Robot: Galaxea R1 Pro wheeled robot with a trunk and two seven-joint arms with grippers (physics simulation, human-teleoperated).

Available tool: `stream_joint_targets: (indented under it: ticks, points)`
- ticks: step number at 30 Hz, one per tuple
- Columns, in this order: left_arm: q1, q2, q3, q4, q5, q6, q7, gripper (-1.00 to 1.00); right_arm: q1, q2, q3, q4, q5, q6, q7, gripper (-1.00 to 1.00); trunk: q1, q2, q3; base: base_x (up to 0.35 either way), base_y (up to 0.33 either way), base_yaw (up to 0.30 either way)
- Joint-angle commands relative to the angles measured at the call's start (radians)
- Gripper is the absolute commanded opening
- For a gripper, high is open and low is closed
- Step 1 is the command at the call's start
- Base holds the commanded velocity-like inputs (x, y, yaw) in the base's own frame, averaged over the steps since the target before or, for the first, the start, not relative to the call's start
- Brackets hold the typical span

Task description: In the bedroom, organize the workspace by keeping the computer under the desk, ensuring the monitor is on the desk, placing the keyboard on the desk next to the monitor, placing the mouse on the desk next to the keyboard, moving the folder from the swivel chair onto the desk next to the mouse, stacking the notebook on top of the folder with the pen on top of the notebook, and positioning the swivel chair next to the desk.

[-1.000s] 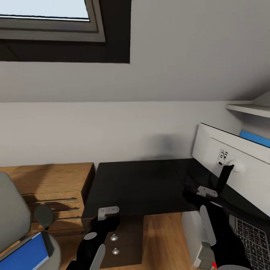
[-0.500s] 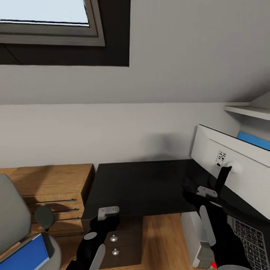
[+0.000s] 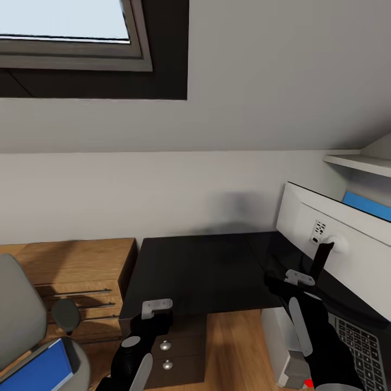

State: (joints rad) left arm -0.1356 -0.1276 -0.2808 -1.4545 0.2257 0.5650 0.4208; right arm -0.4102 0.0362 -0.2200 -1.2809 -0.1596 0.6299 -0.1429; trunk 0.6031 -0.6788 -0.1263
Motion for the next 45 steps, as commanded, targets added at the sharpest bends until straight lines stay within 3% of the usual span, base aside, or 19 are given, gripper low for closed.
stream_joint_targets:
  ticks: [1, 5, 18, 34, 45]
  points:
    - [-0.001, 0.0, -0.001, -0.001, 0.011, 0.003, 0.01, 1.0, -0.001, 0.001, -0.001, -0.001, -0.011, 0.004, -0.007, 1.0, -0.004, 0.006, 0.0, 0.0, 0.0, 0.0]
    - [-0.001, 0.0, -0.001, -0.001, 0.011, 0.003, 0.01, 1.0, -0.001, 0.001, -0.001, -0.001, -0.011, 0.004, -0.008, 1.0, -0.019, 0.034, 0.008, 0.0, 0.0, 0.0]
    - [-0.001, 0.0, -0.001, -0.001, 0.011, 0.003, 0.009, 1.0, -0.001, 0.001, -0.001, -0.002, -0.012, 0.004, -0.008, 1.0, -0.019, 0.034, -0.009, 0.0, 0.0, 0.0]
    - [-0.001, 0.001, -0.001, -0.001, 0.011, 0.003, 0.008, 1.0, -0.001, 0.001, 0.002, 0.008, -0.009, 0.002, -0.006, 1.0, -0.019, 0.034, -0.011, 0.019, 0.0, 0.0]
    - [-0.001, 0.002, -0.001, 0.0, 0.012, 0.003, 0.008, 1.0, -0.001, 0.001, 0.021, 0.08, 0.061, -0.044, -0.003, 1.0, -0.019, 0.034, -0.011, 0.283, 0.0, 0.0]
